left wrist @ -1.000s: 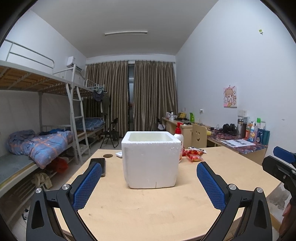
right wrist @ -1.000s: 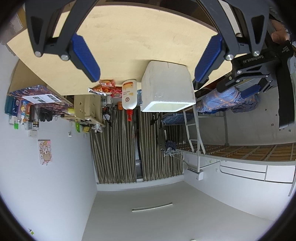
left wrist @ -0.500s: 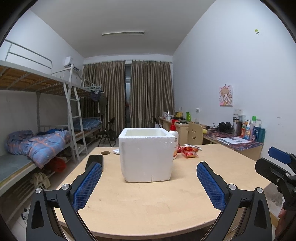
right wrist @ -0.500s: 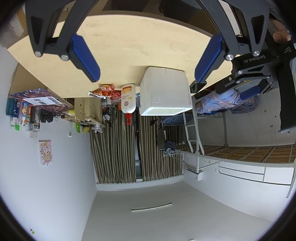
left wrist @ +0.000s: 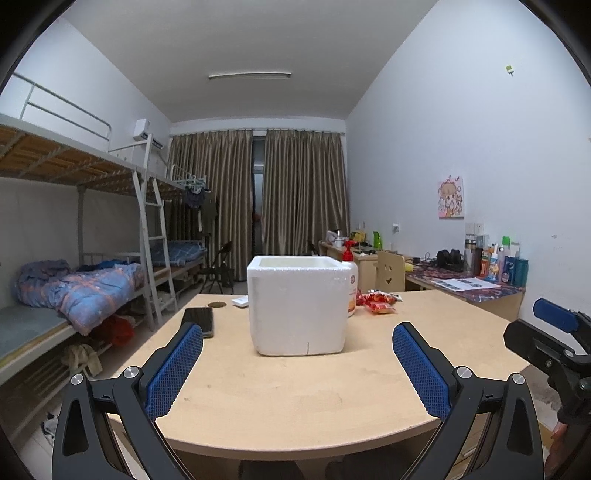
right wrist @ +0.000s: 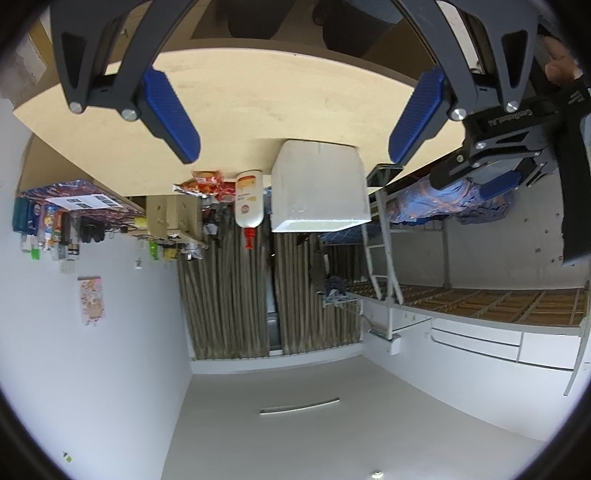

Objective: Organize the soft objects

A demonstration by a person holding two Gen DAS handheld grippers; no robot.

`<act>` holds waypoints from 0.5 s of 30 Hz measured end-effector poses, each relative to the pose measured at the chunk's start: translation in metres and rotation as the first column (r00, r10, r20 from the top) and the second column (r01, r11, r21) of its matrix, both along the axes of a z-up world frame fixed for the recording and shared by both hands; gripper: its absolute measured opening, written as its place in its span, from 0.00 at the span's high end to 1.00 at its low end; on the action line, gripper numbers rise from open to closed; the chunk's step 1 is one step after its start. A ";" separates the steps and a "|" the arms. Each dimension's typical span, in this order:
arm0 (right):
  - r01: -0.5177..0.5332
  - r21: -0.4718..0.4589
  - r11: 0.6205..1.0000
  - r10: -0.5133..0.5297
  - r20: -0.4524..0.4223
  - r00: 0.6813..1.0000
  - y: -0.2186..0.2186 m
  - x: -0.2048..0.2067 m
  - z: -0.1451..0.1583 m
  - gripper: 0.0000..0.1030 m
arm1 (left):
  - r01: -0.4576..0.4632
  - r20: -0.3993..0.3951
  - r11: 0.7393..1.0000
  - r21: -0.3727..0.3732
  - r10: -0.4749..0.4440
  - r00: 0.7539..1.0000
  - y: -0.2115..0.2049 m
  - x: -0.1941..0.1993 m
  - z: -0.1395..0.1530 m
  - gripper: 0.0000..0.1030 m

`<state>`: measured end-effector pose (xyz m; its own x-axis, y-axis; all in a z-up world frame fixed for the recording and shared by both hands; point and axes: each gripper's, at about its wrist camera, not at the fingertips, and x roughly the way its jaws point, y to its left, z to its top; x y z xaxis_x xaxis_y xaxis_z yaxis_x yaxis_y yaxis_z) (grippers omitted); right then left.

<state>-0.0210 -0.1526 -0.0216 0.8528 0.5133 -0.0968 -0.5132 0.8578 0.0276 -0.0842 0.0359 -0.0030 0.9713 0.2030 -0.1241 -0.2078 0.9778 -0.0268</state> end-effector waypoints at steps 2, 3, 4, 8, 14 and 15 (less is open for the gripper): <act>0.023 0.011 1.000 -0.023 0.013 1.000 -0.001 -0.001 -0.004 0.00 | -0.004 -0.012 1.000 0.003 0.004 1.000 0.000 0.001 -0.006 0.00; 0.041 0.010 0.999 -0.041 0.009 0.999 0.000 0.001 -0.006 0.00 | -0.003 -0.018 1.000 0.004 0.003 1.000 0.000 0.001 -0.007 0.00; 0.049 0.009 0.999 -0.050 0.006 0.999 0.001 0.000 -0.005 0.00 | -0.001 -0.025 1.000 0.006 0.001 1.000 -0.001 0.002 -0.010 0.00; 0.113 0.017 0.993 -0.113 -0.013 0.994 0.001 0.008 -0.005 0.00 | -0.011 -0.020 1.000 0.020 0.011 1.000 -0.006 0.000 -0.015 0.00; 0.134 -0.007 0.991 -0.134 -0.036 0.990 0.001 0.010 -0.008 0.00 | -0.016 -0.017 0.999 0.043 0.017 1.000 -0.011 0.000 -0.015 0.00; 0.132 -0.005 0.991 -0.132 -0.034 0.991 0.000 0.009 -0.007 0.00 | -0.014 -0.018 0.999 0.047 0.015 1.000 -0.013 0.000 -0.014 0.00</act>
